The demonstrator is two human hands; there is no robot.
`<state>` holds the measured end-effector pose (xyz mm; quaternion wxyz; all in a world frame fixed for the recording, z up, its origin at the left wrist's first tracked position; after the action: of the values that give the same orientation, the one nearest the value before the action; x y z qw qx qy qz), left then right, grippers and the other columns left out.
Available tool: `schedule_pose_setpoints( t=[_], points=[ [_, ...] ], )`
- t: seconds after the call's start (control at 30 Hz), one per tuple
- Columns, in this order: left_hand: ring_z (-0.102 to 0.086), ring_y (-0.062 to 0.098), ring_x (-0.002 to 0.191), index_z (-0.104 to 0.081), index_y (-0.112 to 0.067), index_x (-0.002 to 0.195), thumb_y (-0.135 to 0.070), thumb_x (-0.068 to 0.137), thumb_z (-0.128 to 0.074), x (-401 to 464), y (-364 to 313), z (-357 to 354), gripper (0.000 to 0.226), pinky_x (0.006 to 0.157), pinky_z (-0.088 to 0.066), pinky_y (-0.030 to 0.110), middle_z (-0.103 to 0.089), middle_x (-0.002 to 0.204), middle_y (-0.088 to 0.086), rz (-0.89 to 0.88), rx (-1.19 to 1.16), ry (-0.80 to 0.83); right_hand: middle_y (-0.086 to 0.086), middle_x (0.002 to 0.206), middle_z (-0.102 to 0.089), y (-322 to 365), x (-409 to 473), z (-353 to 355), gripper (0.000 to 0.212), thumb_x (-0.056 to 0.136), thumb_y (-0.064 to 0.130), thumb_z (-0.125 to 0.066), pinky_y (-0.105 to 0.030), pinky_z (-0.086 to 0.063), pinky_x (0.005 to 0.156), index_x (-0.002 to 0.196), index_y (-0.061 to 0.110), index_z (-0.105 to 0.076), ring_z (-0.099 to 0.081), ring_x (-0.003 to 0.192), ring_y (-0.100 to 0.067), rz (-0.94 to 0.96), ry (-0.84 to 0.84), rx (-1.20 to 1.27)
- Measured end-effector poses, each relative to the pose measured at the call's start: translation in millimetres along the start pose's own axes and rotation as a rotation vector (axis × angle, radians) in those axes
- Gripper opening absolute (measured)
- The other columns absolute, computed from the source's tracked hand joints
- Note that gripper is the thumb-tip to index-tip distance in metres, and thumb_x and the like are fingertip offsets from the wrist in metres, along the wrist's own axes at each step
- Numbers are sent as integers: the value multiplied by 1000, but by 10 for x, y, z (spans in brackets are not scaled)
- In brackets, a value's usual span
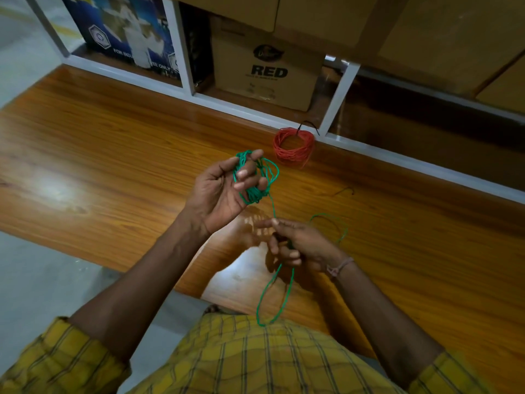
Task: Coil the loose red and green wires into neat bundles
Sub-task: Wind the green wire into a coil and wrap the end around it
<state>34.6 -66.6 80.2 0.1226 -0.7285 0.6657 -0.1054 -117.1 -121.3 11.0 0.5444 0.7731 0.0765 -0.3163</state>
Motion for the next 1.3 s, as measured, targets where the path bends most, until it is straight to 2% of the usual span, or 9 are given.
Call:
schedule_pose_setpoints(
  t=[0.1, 0.23, 0.37, 0.5, 0.63, 0.77, 0.9, 1.1, 1.3],
  points=[
    [-65, 16, 72, -50, 9, 134, -15, 104, -41, 37, -8, 72, 40, 106, -57, 45, -73, 100, 11, -103, 71, -66, -9, 70, -59, -46, -64, -136, 29, 114, 25, -44, -16, -32, 33, 141, 18, -50, -38, 35, -7, -27, -11, -199],
    [-72, 19, 101, -40, 5, 157, -7, 100, -44, 82, -71, 188, 58, 88, -60, 31, -72, 134, 10, -169, 283, -176, -6, 78, -67, -70, -161, -260, 43, 108, 14, -54, -22, -41, 35, 146, 22, -35, -46, 39, -11, -45, 59, -482],
    [-70, 29, 125, -35, -18, 159, -4, 108, -45, 72, -189, 443, 54, 79, -52, 30, -58, 157, 3, -203, 680, -341, -10, 85, -68, 138, -341, -346, 25, 107, 11, -57, -17, -35, 36, 131, 6, -58, -46, 37, -2, -21, 142, -606],
    [-77, 25, 113, -19, -16, 165, -11, 112, -49, 23, -133, 527, 61, 91, -63, 31, -44, 166, 8, -67, 1035, -334, -3, 70, -65, 503, -420, -224, 18, 108, 16, -59, -18, -32, 37, 111, 0, -65, -43, 37, -3, 86, 68, -607],
    [-77, 23, 110, -28, -12, 162, -18, 114, -48, -42, -50, 544, 52, 95, -60, 29, -57, 156, 7, 56, 1275, -266, 2, 63, -63, 770, -420, -46, 16, 107, 21, -62, -21, -29, 38, 102, 7, -68, -40, 40, -8, 127, 54, -602],
    [-69, 9, 94, -66, -16, 139, -39, 114, -44, -106, -70, 467, 40, 84, -53, 21, -62, 120, -7, 116, 1536, -254, -1, 59, -62, 906, -416, 105, 15, 103, 20, -68, -19, -27, 38, 93, 10, -67, -38, 37, -7, 138, 37, -580],
    [-68, 18, 83, -58, -7, 138, -33, 116, -42, -160, -101, 397, 37, 78, -51, 28, -73, 95, -29, 148, 1575, -265, -1, 54, -58, 1031, -453, 346, 15, 94, 18, -74, -19, -28, 39, 88, 7, -66, -35, 36, -5, 171, -35, -437],
    [-51, 23, 72, -40, -16, 151, -44, 112, -38, -217, -13, 267, 47, 67, -40, 36, -74, 96, 22, 223, 1389, -153, 1, 64, -44, 1215, -429, 522, 24, 100, 21, -59, -25, -50, 60, 107, 1, -71, -33, 52, -7, 290, 37, -106],
    [-23, 25, 58, -40, -17, 158, -35, 114, -31, -228, 178, -129, 48, 59, -29, 31, -54, 73, 20, 336, 1076, 126, -15, 92, -51, 1336, -36, 687, 27, 109, 17, -55, -18, -29, 45, 90, 19, -73, -30, 58, -9, 448, -199, -126]
  ],
)
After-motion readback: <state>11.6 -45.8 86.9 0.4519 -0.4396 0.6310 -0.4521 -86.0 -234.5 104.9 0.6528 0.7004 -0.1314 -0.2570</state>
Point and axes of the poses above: each hand's wrist, its own x-axis towards the middle knuckle, its own z-axis out of the back of the hand, y = z × x, the point moved 6 cm from there along x, towards the middle knuckle
